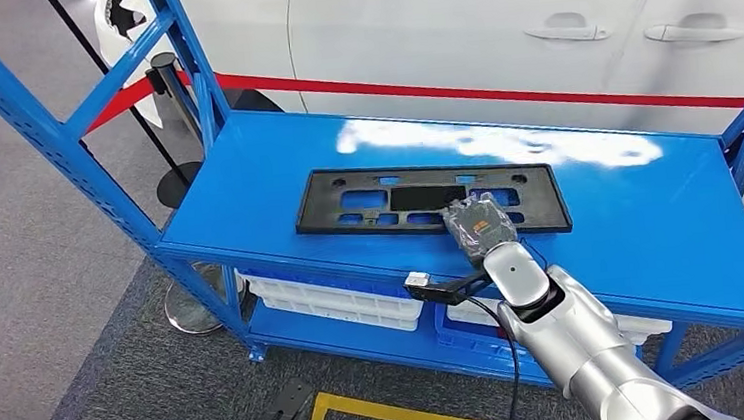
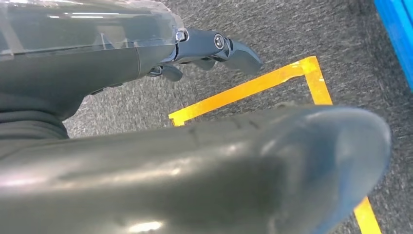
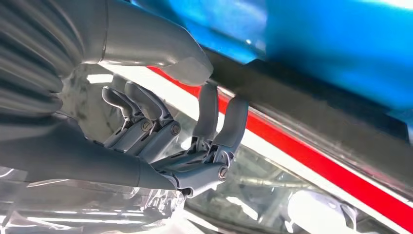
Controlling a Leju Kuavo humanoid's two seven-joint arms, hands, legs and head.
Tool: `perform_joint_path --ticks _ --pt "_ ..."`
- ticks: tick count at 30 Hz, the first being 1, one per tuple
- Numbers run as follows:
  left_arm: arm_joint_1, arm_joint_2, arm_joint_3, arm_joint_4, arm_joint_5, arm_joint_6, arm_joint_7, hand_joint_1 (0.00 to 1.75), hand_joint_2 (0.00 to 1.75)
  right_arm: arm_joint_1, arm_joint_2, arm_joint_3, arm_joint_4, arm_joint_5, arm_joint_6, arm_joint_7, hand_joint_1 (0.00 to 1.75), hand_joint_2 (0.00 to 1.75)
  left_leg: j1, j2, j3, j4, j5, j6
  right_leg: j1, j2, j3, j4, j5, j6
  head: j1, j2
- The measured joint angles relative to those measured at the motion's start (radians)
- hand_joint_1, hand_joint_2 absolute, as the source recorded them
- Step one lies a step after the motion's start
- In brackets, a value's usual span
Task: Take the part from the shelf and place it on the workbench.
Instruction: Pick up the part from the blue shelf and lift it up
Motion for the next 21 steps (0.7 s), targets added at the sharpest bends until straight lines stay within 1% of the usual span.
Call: perform_joint_path --ticks 1,2,3,4,5,7,8,9,11,12,13,14,15,16,17,18,19,20,21 --pt "0.0 0.0 0.0 0.0 0.0 0.0 -0.002 0.0 0.0 0.0 0.0 -0.002 0.0 -0.021 -0.004 -0.013 1.75 1.75 0.0 0.001 0.037 -0.077 0.033 0.004 0.0 0.001 0.001 0.0 -0.001 0.002 0.0 0.0" --pt "-0.001 0.0 0.0 0.0 0.0 0.0 -0.004 0.0 0.0 0.0 0.0 -0.008 -0.002 -0.047 -0.011 -0.03 1.75 1.75 -0.002 0.001 0.07 -0.145 0.056 0.009 0.002 0.002 0.001 0.001 -0.001 0.005 0.0 0.0" --pt "-0.001 0.0 0.0 0.0 0.0 0.0 -0.005 0.0 0.0 0.0 0.0 -0.015 -0.004 -0.073 -0.017 -0.048 1.75 1.75 -0.004 0.001 0.092 -0.189 0.069 0.014 0.004 0.003 0.001 0.001 -0.001 0.009 0.0 0.0" --pt "0.0 0.0 0.001 0.0 0.0 0.001 -0.006 0.0 0.0 0.0 0.0 -0.026 -0.007 -0.099 -0.024 -0.067 1.75 1.75 -0.006 0.001 0.099 -0.206 0.069 0.018 0.005 0.004 0.0 0.001 -0.001 0.015 0.0 0.0" --pt "0.001 0.0 0.001 0.0 0.0 0.002 -0.007 0.0 0.0 0.0 0.0 -0.037 -0.011 -0.125 -0.032 -0.086 1.75 1.75 -0.008 0.0 0.1 -0.209 0.07 0.023 0.006 0.004 -0.001 -0.001 0.001 0.021 0.0 0.0" --pt "0.003 0.0 0.003 0.0 0.0 0.003 -0.008 0.0 0.0 -0.001 0.0 -0.064 -0.026 -0.171 -0.043 -0.119 1.75 1.75 -0.005 0.0 0.101 -0.216 0.077 0.036 0.005 0.003 -0.003 0.003 -0.004 0.032 0.0 0.0" --pt "0.003 0.0 0.005 0.0 0.0 0.004 -0.009 0.0 0.0 -0.002 -0.001 -0.079 -0.036 -0.196 -0.048 -0.137 1.75 1.75 -0.003 0.001 0.102 -0.221 0.08 0.043 0.005 0.002 -0.012 0.023 -0.02 0.036 0.0 0.0" --pt "0.003 0.0 0.006 0.0 0.0 0.004 -0.011 0.0 0.0 -0.002 -0.002 -0.096 -0.048 -0.222 -0.052 -0.153 1.75 1.75 -0.001 0.001 0.103 -0.225 0.083 0.049 0.004 0.001 -0.031 0.065 -0.046 0.04 0.0 0.0" --pt "0.005 -0.001 0.009 0.0 0.0 0.004 -0.014 0.0 0.0 0.0 -0.005 -0.128 -0.069 -0.266 -0.06 -0.182 0.89 1.75 -0.002 0.002 0.103 -0.225 0.084 0.055 0.002 0.001 -0.094 0.198 -0.111 0.044 0.0 0.0" --pt "0.006 -0.001 0.011 0.0 0.0 0.005 -0.014 0.0 0.0 0.002 -0.008 -0.141 -0.078 -0.281 -0.063 -0.19 0.46 1.75 -0.003 0.002 0.103 -0.225 0.084 0.055 0.002 0.001 -0.123 0.256 -0.131 0.045 0.0 0.0" --pt "0.007 0.0 0.013 0.0 0.0 0.005 -0.015 0.0 0.0 0.005 -0.01 -0.152 -0.086 -0.291 -0.067 -0.194 0.02 1.75 -0.003 0.001 0.103 -0.225 0.083 0.055 0.001 0.001 -0.139 0.284 -0.132 0.046 0.0 0.0" --pt "0.007 -0.001 0.015 0.0 0.0 0.006 -0.015 0.0 0.0 0.006 -0.013 -0.161 -0.093 -0.298 -0.07 -0.196 0.0 1.75 -0.003 0.0 0.103 -0.224 0.082 0.055 0.0 0.001 -0.136 0.274 -0.113 0.046 0.0 0.0" --pt "0.007 -0.001 0.017 0.0 0.0 0.006 -0.016 0.0 0.0 0.006 -0.014 -0.169 -0.1 -0.301 -0.072 -0.196 0.0 1.75 -0.003 0.0 0.104 -0.222 0.081 0.053 0.0 0.0 -0.114 0.224 -0.079 0.044 0.0 0.0" --pt "0.007 -0.001 0.018 0.0 0.0 0.006 -0.017 0.0 0.0 0.005 -0.015 -0.176 -0.106 -0.303 -0.074 -0.196 0.0 1.31 -0.003 -0.001 0.105 -0.22 0.079 0.05 0.0 0.0 -0.08 0.15 -0.04 0.04 0.0 0.0" --pt "0.007 -0.001 0.018 0.0 0.001 0.007 -0.018 0.0 0.0 0.004 -0.016 -0.181 -0.111 -0.303 -0.076 -0.196 0.0 0.87 -0.005 -0.001 0.104 -0.216 0.075 0.046 0.002 0.0 -0.048 0.082 -0.013 0.036 0.0 0.0" --pt "0.006 -0.002 0.019 0.0 0.003 0.007 -0.019 0.0 0.0 0.003 -0.016 -0.185 -0.116 -0.304 -0.077 -0.196 0.0 0.44 -0.007 -0.002 0.102 -0.213 0.073 0.042 0.004 0.0 -0.024 0.032 0.004 0.032 0.0 0.0" --pt "0.006 -0.002 0.02 0.0 0.005 0.008 -0.021 0.0 0.0 0.004 -0.016 -0.188 -0.119 -0.306 -0.077 -0.199 0.0 0.0 -0.009 -0.002 0.101 -0.211 0.071 0.037 0.006 0.001 -0.013 0.006 0.008 0.029 0.0 0.0" --pt "0.006 -0.003 0.022 0.0 0.008 0.009 -0.023 0.0 0.0 0.007 -0.017 -0.19 -0.122 -0.312 -0.076 -0.204 0.0 0.0 -0.01 -0.002 0.1 -0.211 0.071 0.032 0.008 0.001 -0.012 0.001 0.005 0.026 0.0 0.0" --pt "0.007 -0.003 0.025 0.0 0.01 0.009 -0.026 0.0 0.0 0.012 -0.018 -0.192 -0.128 -0.322 -0.074 -0.214 0.0 0.0 -0.009 -0.002 0.1 -0.212 0.07 0.027 0.007 0.001 -0.011 -0.001 0.007 0.021 0.0 0.0"
